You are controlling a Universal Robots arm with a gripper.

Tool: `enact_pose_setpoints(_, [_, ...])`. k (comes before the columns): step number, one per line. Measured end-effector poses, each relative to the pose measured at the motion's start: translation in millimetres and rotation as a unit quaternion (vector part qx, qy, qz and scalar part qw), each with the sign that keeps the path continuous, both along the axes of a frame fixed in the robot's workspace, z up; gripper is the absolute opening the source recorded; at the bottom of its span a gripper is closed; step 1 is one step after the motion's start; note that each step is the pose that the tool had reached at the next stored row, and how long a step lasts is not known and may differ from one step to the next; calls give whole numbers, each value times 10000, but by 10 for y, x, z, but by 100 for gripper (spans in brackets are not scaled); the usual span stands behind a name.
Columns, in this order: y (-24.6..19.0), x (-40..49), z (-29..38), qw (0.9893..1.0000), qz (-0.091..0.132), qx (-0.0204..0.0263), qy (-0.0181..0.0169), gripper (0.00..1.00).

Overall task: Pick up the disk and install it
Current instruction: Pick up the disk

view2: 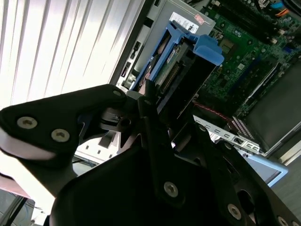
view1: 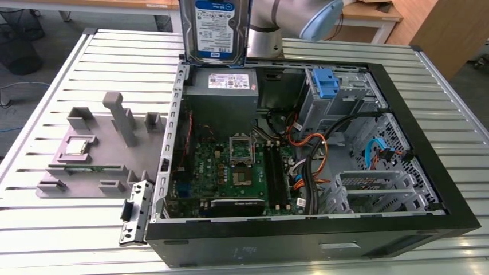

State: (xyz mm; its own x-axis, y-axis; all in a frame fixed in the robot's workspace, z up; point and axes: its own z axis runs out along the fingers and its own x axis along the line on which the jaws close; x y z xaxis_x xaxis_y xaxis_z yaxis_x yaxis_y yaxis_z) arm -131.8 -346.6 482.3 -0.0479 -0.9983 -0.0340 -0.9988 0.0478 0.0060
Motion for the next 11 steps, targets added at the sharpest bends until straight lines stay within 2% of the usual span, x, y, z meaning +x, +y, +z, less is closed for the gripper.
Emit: enact_pose_setpoints(11, [0,151,0,10000,0,0,0,35])
